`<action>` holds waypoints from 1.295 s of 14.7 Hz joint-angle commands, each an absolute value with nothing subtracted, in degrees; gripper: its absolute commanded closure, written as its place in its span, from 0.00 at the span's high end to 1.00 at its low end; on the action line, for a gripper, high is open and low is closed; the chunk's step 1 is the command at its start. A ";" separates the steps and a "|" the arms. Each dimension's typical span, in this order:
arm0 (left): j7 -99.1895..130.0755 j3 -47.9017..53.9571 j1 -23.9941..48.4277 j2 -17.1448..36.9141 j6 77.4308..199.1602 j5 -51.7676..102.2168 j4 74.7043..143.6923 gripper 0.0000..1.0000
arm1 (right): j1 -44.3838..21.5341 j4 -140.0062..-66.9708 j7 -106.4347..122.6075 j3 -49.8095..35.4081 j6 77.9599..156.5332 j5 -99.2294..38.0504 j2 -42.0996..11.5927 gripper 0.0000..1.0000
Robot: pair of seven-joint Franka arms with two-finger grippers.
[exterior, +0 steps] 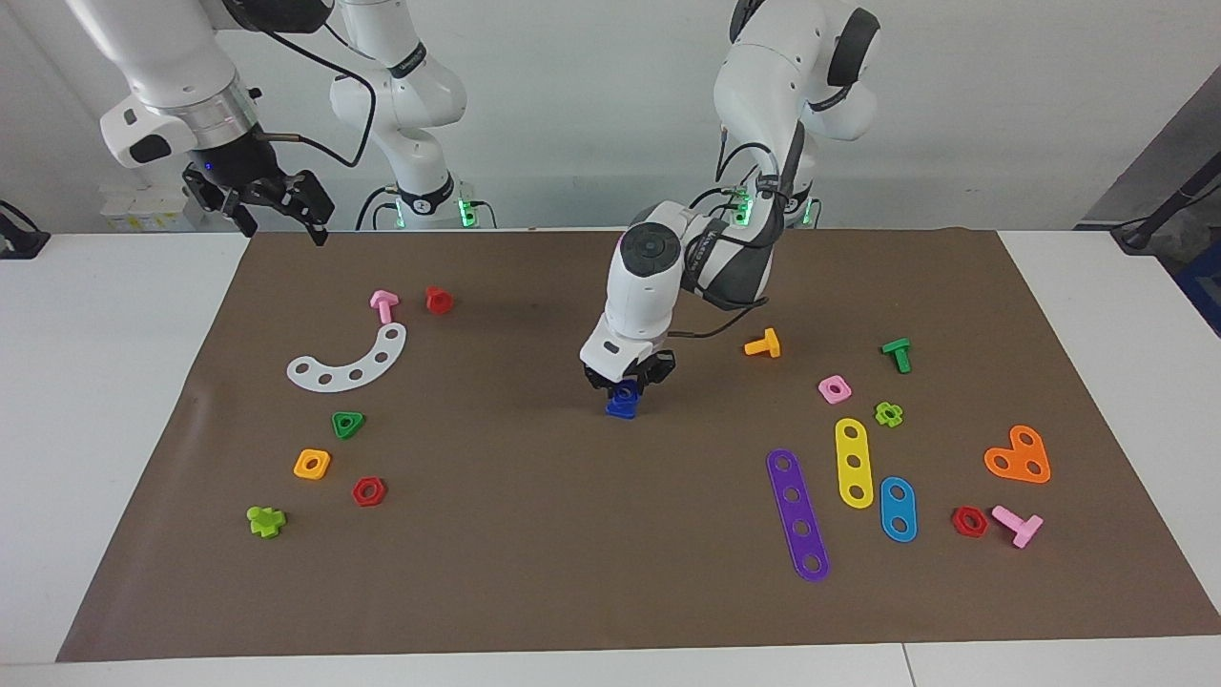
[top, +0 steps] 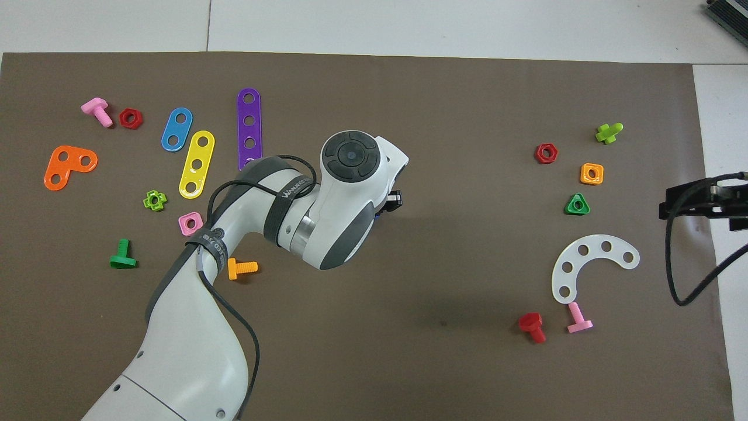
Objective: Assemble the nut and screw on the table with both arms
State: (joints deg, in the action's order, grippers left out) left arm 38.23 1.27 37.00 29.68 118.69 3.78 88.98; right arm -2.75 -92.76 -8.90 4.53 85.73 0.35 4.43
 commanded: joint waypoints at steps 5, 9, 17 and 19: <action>39.02 0.09 38.41 30.23 119.88 3.96 90.09 0.00 | -2.37 -94.31 -9.23 3.69 86.75 -0.70 6.07 1.00; 39.72 0.09 38.41 30.59 120.41 3.69 90.26 0.00 | -2.37 -94.39 -9.23 3.69 86.75 -0.70 6.06 1.00; 39.55 0.09 38.41 30.76 122.17 2.56 90.18 0.65 | -2.37 -94.39 -9.23 3.69 86.75 -0.70 6.06 1.00; 39.55 0.09 38.41 30.76 121.99 2.37 90.09 0.87 | -2.37 -94.39 -9.23 3.69 86.75 -0.70 6.06 1.00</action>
